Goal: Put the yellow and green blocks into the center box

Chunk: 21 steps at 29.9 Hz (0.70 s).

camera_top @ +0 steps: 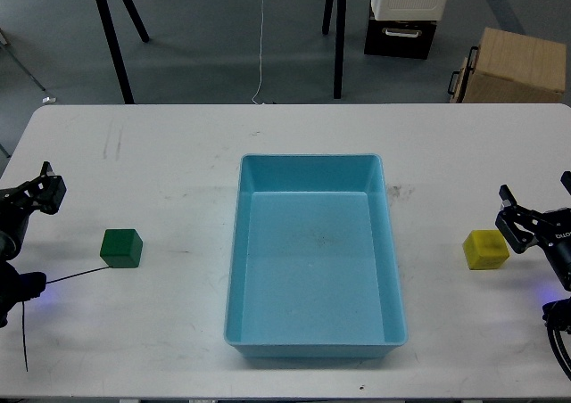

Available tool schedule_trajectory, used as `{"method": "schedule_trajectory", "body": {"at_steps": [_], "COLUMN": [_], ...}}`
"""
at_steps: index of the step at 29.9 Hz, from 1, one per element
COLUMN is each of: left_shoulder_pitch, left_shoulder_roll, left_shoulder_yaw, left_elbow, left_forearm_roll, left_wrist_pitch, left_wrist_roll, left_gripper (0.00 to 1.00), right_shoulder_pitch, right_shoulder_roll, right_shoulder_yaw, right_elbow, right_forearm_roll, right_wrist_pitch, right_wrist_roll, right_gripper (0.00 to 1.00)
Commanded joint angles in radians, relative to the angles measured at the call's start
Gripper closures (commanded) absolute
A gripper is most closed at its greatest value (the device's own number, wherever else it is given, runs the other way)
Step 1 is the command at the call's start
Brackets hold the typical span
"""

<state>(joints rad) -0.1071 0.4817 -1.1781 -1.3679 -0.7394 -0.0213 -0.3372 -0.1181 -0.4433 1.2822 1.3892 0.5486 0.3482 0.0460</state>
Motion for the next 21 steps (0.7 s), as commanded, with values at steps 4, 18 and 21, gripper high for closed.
{"method": "schedule_trajectory", "body": {"at_steps": [4, 18, 21], "left_shoulder_pitch": [-0.003, -0.005, -0.005], "left_shoulder_roll": [0.0, 0.0, 0.0], "left_shoulder_yaw": [0.005, 0.009, 0.009], "left_elbow": [0.001, 0.001, 0.001], "left_forearm_roll": [0.0, -0.002, 0.0], "left_wrist_pitch": [0.004, 0.003, 0.003], "left_wrist_roll": [0.0, 0.003, 0.001], "left_gripper": [0.0, 0.0, 0.0], "right_shoulder_pitch": [0.0, 0.002, 0.002], "right_shoulder_roll": [-0.003, 0.0, 0.0], "right_shoulder_yaw": [0.0, 0.002, 0.0], "right_elbow": [-0.001, -0.003, -0.004], "right_forearm_roll": [0.001, 0.001, 0.001], "right_wrist_pitch": [0.0, 0.002, 0.002], "right_wrist_roll": [0.0, 0.0, 0.0], "right_gripper": [0.0, 0.0, 0.0]}}
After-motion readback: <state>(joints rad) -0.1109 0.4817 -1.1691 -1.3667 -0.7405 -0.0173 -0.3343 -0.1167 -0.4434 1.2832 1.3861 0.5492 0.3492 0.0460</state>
